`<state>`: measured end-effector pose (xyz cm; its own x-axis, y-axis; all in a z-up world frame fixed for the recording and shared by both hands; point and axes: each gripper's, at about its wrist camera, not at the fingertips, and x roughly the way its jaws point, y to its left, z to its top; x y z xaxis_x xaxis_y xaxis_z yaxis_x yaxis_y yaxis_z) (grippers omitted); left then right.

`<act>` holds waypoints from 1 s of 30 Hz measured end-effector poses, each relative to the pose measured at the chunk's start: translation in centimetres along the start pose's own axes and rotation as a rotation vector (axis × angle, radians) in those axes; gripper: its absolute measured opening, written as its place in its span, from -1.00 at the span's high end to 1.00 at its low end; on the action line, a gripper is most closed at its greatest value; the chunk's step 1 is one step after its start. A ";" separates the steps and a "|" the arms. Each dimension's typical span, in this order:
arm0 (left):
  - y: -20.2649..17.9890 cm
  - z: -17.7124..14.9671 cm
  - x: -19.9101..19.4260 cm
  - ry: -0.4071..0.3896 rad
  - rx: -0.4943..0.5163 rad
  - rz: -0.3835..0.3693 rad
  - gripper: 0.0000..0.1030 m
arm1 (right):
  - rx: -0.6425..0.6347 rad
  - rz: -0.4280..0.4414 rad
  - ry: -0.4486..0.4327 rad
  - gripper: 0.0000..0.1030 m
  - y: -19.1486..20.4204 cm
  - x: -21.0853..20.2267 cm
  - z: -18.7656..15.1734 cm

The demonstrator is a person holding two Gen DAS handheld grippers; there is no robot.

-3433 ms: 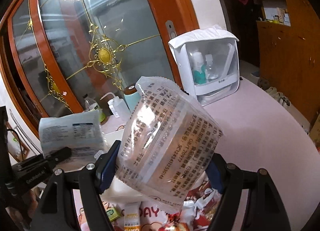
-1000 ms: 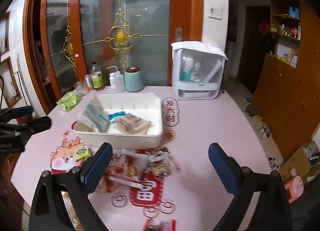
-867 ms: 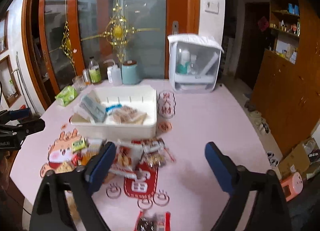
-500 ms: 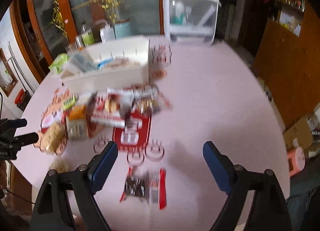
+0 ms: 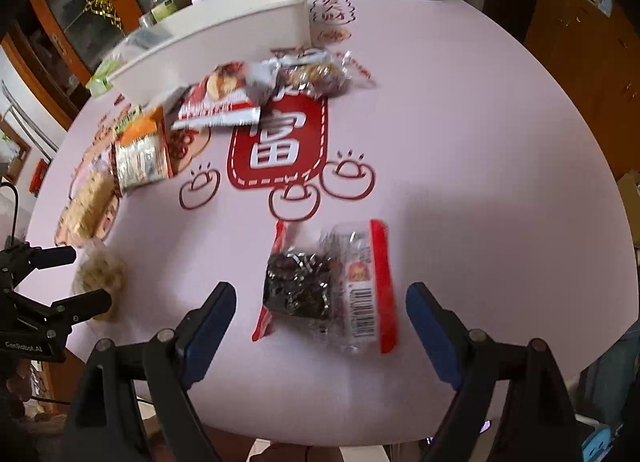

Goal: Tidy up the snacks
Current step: 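Grasp the clear puffed-snack bag with the left tool while the right grasps the dried-fruit bag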

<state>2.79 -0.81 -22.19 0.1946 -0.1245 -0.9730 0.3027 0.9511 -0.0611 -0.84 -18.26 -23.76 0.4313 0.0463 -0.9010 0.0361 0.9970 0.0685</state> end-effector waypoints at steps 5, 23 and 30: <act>0.3 -0.4 1.6 0.029 -0.019 0.007 -0.89 | -0.019 -0.058 0.015 -0.52 1.1 1.7 -0.5; -2.0 -0.7 3.0 0.021 0.089 0.051 -0.17 | -0.053 -0.075 -0.034 0.19 2.0 1.8 -0.9; -3.1 0.1 2.2 0.008 0.110 0.076 -0.12 | -0.059 -0.064 -0.037 0.20 2.5 1.1 -0.6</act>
<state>2.33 -4.06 -24.08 0.2133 -0.0509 -0.9757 0.3879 0.9210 0.0368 -0.86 -15.67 -24.82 0.4631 -0.0186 -0.8861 0.0115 0.9998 -0.0150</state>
